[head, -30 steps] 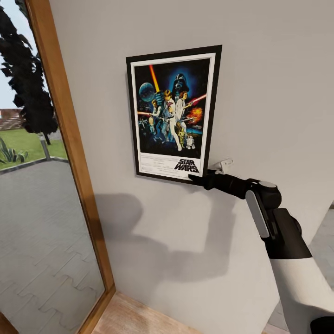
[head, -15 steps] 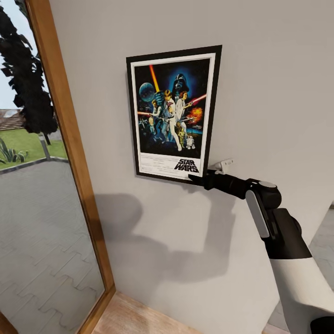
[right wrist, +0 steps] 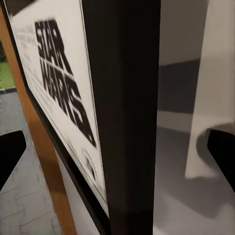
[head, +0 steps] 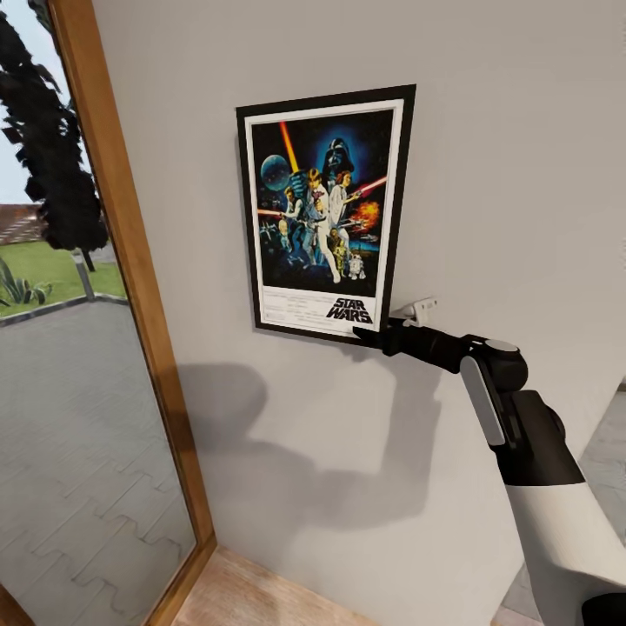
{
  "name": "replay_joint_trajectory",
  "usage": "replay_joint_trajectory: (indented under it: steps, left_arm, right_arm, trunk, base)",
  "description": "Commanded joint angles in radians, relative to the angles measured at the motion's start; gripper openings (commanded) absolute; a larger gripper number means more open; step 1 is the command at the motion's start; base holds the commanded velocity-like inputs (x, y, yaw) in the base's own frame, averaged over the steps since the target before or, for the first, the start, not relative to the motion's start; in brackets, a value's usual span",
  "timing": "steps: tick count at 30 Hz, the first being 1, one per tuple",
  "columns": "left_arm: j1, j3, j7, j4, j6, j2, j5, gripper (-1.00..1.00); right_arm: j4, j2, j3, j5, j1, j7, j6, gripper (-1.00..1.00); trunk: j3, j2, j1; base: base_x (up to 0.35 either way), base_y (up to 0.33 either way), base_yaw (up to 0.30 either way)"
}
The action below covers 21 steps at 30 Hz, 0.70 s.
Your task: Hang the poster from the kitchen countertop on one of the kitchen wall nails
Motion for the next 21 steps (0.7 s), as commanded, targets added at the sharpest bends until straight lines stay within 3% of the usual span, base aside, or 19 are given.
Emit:
replay_joint_trajectory:
  steps: [1, 12, 21]
  left_arm:
    - [0.0, 0.008, -0.002, 0.001, -0.009, 0.0, -0.01, 1.0]
    - [0.0, 0.008, -0.003, 0.001, -0.01, 0.0, -0.01, 1.0]
    - [0.0, 0.008, -0.003, 0.001, -0.01, 0.0, -0.01, 1.0]
  right_arm:
    - [0.0, -0.001, 0.0, 0.006, 0.0, -0.003, 0.002, 1.0]
    - [-0.003, -0.001, -0.001, 0.006, 0.0, -0.003, 0.002, 1.0]
    - [-0.004, -0.001, -0.001, 0.005, 0.0, -0.003, 0.002, 1.0]
  trunk:
    - [0.0, -0.001, 0.0]
    - [0.0, -0.001, 0.0]
    - [0.0, -0.001, 0.0]
  base:
    - [0.0, -0.039, 0.0]
    - [-0.06, -0.07, 0.0]
    - [-0.269, -0.016, 0.0]
